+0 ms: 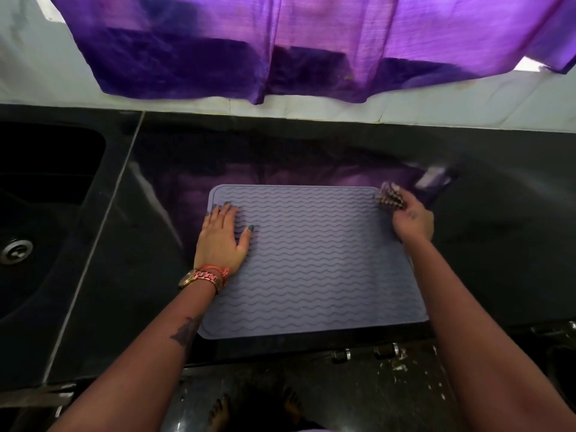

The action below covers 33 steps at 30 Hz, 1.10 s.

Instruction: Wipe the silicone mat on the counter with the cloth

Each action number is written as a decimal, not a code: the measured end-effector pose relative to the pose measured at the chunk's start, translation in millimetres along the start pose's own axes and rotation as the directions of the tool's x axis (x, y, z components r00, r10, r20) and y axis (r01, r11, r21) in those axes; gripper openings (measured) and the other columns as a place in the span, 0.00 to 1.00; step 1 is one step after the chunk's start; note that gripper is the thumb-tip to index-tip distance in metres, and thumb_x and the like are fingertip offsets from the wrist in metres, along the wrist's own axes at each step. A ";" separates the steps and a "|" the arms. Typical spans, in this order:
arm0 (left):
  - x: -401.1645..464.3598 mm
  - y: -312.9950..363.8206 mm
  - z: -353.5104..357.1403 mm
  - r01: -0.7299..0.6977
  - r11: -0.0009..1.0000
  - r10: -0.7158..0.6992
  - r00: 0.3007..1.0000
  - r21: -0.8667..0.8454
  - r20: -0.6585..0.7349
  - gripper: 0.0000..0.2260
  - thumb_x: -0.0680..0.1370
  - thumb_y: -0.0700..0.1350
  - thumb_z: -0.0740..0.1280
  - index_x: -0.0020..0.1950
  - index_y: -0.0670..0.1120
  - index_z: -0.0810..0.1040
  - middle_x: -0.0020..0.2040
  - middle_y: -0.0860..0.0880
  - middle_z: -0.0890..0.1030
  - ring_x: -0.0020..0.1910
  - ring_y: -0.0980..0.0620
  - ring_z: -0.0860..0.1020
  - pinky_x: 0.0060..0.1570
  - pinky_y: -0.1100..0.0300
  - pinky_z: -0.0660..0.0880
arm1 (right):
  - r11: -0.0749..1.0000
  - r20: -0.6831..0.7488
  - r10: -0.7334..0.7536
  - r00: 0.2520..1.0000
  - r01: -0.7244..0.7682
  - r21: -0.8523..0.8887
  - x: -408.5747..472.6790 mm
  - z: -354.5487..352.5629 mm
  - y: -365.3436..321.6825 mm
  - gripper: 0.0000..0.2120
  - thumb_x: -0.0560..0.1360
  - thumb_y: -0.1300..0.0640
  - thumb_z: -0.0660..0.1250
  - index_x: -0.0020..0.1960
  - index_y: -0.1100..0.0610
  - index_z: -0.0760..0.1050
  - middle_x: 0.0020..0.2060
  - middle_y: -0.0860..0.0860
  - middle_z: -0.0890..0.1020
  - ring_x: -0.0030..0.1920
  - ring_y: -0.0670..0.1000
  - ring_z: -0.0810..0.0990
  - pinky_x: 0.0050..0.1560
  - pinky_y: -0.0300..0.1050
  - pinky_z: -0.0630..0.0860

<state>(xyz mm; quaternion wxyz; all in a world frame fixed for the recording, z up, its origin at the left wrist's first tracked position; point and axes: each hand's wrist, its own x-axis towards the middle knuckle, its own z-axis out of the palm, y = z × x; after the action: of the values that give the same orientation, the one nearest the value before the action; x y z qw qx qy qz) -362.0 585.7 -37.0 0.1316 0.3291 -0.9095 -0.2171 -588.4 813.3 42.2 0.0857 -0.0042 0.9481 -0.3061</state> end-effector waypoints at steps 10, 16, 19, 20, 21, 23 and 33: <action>1.2 -0.7 0.9 0.004 1.000 -0.004 1.000 0.020 0.005 0.33 0.73 0.61 0.48 0.73 0.45 0.60 0.75 0.45 0.60 0.75 0.47 0.55 0.75 0.54 0.47 | 0.995 -0.054 -0.065 0.996 0.061 -0.076 -46.8 48.2 -15.9 0.26 0.75 0.64 0.56 0.68 0.43 0.69 0.65 0.56 0.70 0.61 0.62 0.69 0.67 0.55 0.65; 1.0 -1.1 1.7 0.000 0.999 0.000 1.000 0.033 0.011 0.34 0.72 0.63 0.47 0.73 0.45 0.61 0.75 0.45 0.60 0.75 0.46 0.55 0.75 0.52 0.49 | 0.964 0.124 -0.259 0.958 0.264 -0.030 -95.6 78.1 -38.9 0.25 0.75 0.62 0.60 0.68 0.41 0.69 0.57 0.50 0.74 0.58 0.59 0.72 0.65 0.46 0.66; 1.2 -3.5 2.8 -0.008 0.999 0.007 1.000 0.048 0.009 0.34 0.72 0.64 0.46 0.72 0.46 0.62 0.75 0.46 0.61 0.75 0.47 0.56 0.75 0.52 0.49 | 0.942 0.286 -0.312 0.906 0.256 0.219 -97.8 74.8 -42.5 0.22 0.77 0.61 0.62 0.69 0.45 0.69 0.58 0.49 0.77 0.60 0.52 0.73 0.60 0.36 0.65; 1.3 -4.4 3.3 -0.012 0.999 0.012 1.000 0.048 0.007 0.35 0.71 0.64 0.45 0.72 0.46 0.63 0.75 0.45 0.62 0.75 0.46 0.57 0.75 0.52 0.49 | 0.905 0.344 -0.303 0.889 0.155 0.397 -95.6 66.4 -41.8 0.22 0.77 0.62 0.61 0.69 0.47 0.69 0.58 0.47 0.76 0.59 0.49 0.74 0.61 0.37 0.67; 1.5 -5.0 3.8 -0.016 0.999 0.015 1.000 0.046 0.006 0.35 0.71 0.65 0.45 0.71 0.46 0.63 0.75 0.45 0.62 0.75 0.46 0.57 0.75 0.51 0.49 | 0.838 0.369 -0.277 0.887 0.035 0.545 -92.4 55.5 -40.0 0.22 0.78 0.63 0.61 0.69 0.48 0.69 0.57 0.47 0.76 0.57 0.48 0.75 0.61 0.41 0.70; 2.0 -5.5 4.6 -0.018 0.999 0.018 1.000 0.044 0.005 0.35 0.71 0.64 0.46 0.71 0.46 0.63 0.74 0.46 0.62 0.75 0.46 0.57 0.75 0.51 0.49 | 0.763 0.250 -0.182 0.951 -0.024 0.646 -76.6 33.5 -29.6 0.21 0.78 0.61 0.61 0.69 0.48 0.69 0.58 0.49 0.78 0.56 0.50 0.78 0.60 0.47 0.75; 3.0 -2.9 3.9 -0.020 0.998 0.019 1.000 0.056 0.009 0.32 0.73 0.62 0.49 0.72 0.46 0.62 0.75 0.45 0.62 0.75 0.46 0.57 0.75 0.52 0.48 | 0.922 -0.043 -0.208 0.977 0.181 -0.342 -50.8 43.6 47.5 0.28 0.75 0.60 0.58 0.72 0.42 0.62 0.73 0.48 0.65 0.69 0.56 0.63 0.68 0.56 0.57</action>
<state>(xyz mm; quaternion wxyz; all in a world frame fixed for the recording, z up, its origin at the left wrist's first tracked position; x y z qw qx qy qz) -364.2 583.0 -41.6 0.1209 0.3229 -0.9189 -0.1916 -529.0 829.7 -12.0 0.0155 -0.1008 0.9839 -0.1471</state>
